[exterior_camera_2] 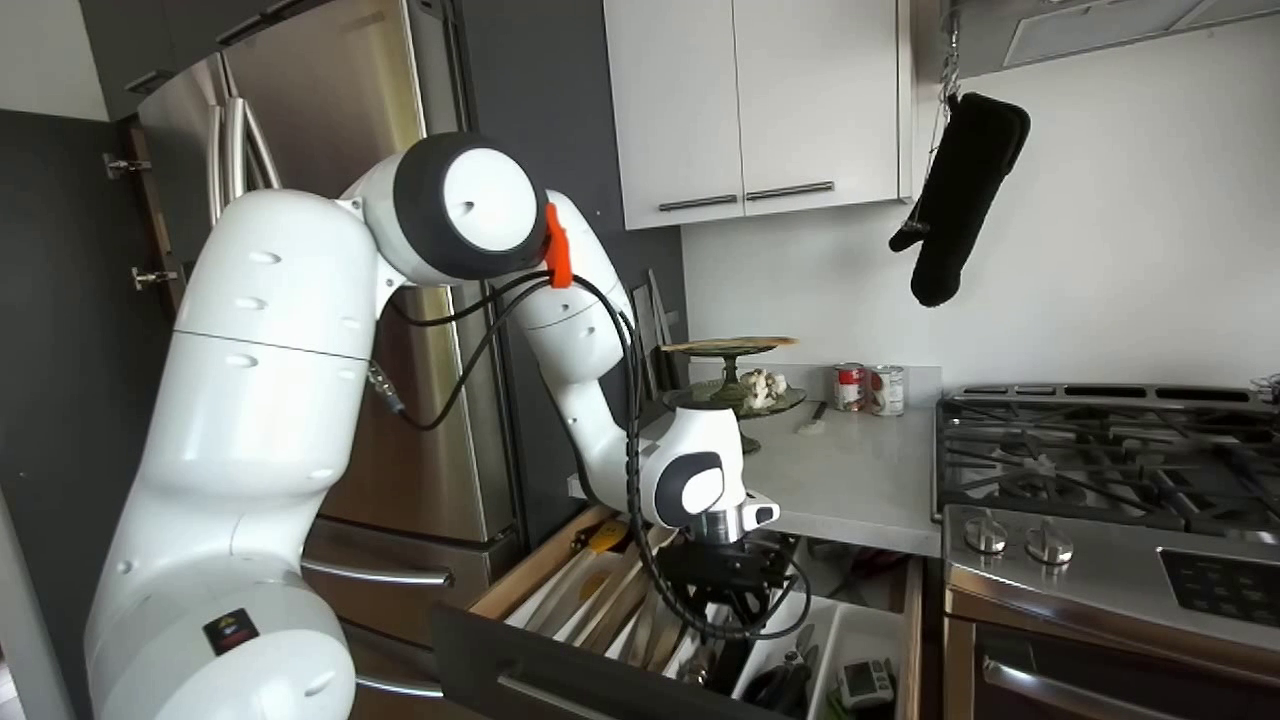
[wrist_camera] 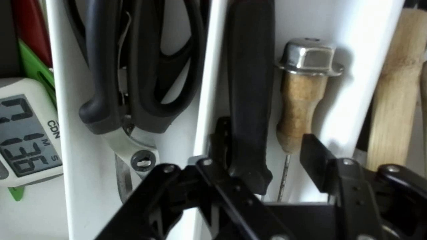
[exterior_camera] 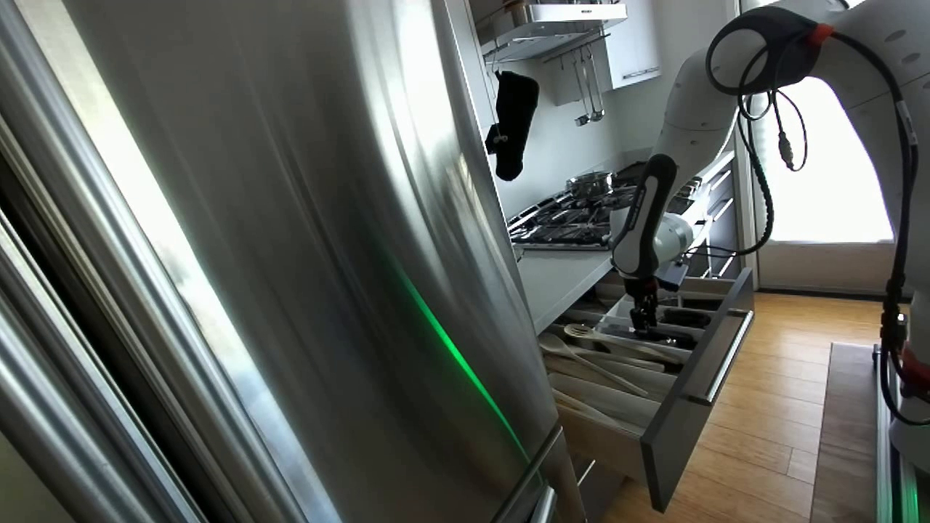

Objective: Remove the black knife from the open drawer and put it on the cake stand

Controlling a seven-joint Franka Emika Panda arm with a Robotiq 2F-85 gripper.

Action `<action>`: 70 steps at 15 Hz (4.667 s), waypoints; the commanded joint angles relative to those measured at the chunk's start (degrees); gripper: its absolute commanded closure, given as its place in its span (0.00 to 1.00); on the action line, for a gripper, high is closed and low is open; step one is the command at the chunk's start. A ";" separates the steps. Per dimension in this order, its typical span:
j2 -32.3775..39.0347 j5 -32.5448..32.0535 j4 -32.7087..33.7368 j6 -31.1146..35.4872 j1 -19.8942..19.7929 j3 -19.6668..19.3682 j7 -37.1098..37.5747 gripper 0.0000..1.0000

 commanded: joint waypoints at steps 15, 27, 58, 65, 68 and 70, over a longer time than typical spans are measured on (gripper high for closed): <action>1.62 -5.50 1.37 -2.89 0.55 -1.48 1.46 0.78; -3.73 -4.15 0.45 -5.51 -0.66 -0.67 -1.09 0.93; -30.50 -9.03 2.57 -31.98 9.25 -1.11 -20.07 0.71; -23.19 -16.22 15.97 -29.61 10.63 1.62 -13.92 0.93; -19.34 -20.32 21.56 -29.43 11.82 2.90 -10.89 0.93; -16.50 -23.56 25.04 -28.79 12.50 3.52 -7.16 0.93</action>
